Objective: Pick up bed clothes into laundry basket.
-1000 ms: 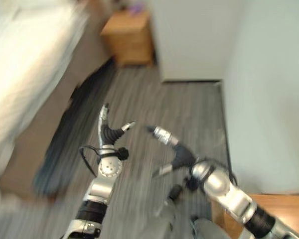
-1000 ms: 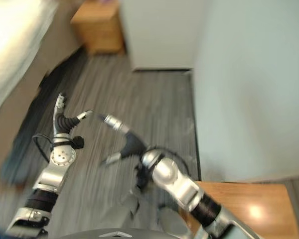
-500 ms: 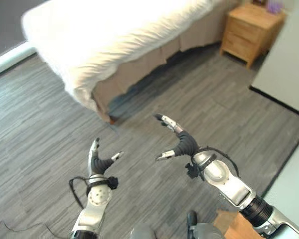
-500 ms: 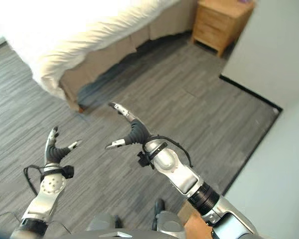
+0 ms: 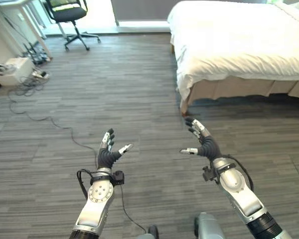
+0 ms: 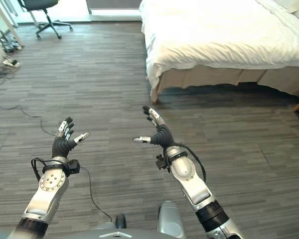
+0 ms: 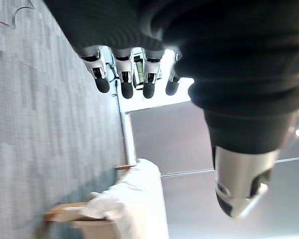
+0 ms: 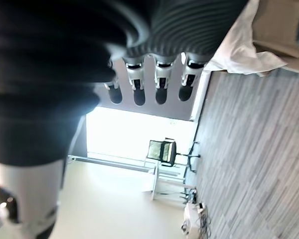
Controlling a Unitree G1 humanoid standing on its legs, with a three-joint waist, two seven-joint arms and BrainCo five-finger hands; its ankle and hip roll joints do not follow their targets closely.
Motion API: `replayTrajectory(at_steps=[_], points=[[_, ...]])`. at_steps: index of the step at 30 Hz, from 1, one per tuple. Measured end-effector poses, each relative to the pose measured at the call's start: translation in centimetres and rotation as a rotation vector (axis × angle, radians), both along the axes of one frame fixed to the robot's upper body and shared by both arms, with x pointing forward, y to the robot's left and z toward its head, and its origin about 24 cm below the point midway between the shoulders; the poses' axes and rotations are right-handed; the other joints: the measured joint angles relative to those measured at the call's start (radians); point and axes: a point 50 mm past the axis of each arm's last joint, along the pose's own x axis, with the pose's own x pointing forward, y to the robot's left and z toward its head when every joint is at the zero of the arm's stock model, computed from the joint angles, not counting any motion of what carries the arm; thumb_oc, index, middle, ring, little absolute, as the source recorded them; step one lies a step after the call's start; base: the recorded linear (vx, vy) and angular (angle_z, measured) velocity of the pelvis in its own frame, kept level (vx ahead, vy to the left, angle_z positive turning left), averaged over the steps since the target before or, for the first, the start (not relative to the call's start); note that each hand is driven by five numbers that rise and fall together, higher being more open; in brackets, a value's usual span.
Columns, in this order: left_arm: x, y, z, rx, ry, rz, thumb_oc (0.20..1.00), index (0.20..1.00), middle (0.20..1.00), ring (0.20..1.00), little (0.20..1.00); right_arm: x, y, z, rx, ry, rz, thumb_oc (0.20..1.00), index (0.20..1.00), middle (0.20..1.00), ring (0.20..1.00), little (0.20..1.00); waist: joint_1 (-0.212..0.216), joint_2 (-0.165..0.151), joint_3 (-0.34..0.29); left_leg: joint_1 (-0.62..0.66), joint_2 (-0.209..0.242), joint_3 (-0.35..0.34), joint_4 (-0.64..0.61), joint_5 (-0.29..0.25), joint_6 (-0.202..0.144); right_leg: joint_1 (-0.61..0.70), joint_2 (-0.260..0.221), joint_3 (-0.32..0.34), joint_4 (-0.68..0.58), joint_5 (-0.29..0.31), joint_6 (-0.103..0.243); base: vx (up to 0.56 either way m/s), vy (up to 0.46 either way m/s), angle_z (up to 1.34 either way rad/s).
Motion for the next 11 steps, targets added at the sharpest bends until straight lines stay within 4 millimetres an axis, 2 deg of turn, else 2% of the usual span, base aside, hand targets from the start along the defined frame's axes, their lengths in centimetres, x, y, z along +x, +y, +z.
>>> replayTrajectory(at_steps=[2,3,4,5,8,11], points=[[-0.4,1.0,0.8,-0.023,-0.047,0.024,1.000,1.000,1.000,1.000,1.000,0.2,0.4,-0.1,0.017,0.006,0.006,1.000,1.000,1.000,1.000,1.000,0.026,-0.030,-0.015,0.019,-0.007,0.017,-0.032,0.013,-0.019,0.045,-0.023,-0.013,-0.112,0.045,-0.013,-0.02,-0.117,-0.01],[-0.8,1.6,0.8,-0.053,-0.055,0.053,1.000,1.000,1.000,1.000,1.000,0.5,0.8,-0.1,0.028,0.011,0.009,1.000,1.000,1.000,1.000,1.000,0.037,-0.042,-0.025,0.031,0.001,0.040,-0.042,0.017,-0.028,0.074,-0.017,-0.011,-0.194,0.118,0.020,-0.02,-0.091,-0.57],[-1.1,1.9,0.8,-0.066,-0.059,0.068,1.000,1.000,1.000,1.000,1.000,0.8,0.7,0.0,0.034,0.008,0.001,1.000,1.000,1.000,1.000,1.000,0.037,-0.029,-0.026,0.031,0.025,0.053,-0.042,0.010,-0.042,0.108,0.009,-0.020,-0.278,0.175,0.018,0.00,-0.112,-0.61],[-1.1,1.8,0.7,-0.068,-0.058,0.059,1.000,1.000,1.000,1.000,1.000,0.9,0.4,0.2,0.031,0.002,-0.007,1.000,1.000,1.000,1.000,1.000,0.036,-0.015,-0.024,0.028,0.046,0.065,-0.042,0.014,-0.053,0.112,0.030,-0.022,-0.311,0.207,0.004,0.00,-0.124,-0.39],[-1.6,1.0,0.0,-0.146,-0.048,0.034,1.000,1.000,1.000,1.000,1.000,0.4,-1.0,-0.5,-0.029,0.025,-0.021,1.000,1.000,1.000,1.000,1.000,0.019,0.015,-0.023,0.047,0.097,0.069,-0.047,0.014,-0.054,0.129,0.084,-0.032,-0.307,0.222,-0.016,0.00,-0.074,-0.14],[-1.7,0.8,-0.1,-0.155,-0.041,0.015,1.000,1.000,1.000,1.000,1.000,0.3,-2.1,-0.7,-0.059,0.033,-0.048,1.000,1.000,1.000,1.000,1.000,0.005,0.021,-0.023,0.049,0.124,0.065,-0.048,0.012,-0.057,0.141,0.111,-0.055,-0.311,0.209,-0.038,0.00,-0.050,0.13]])
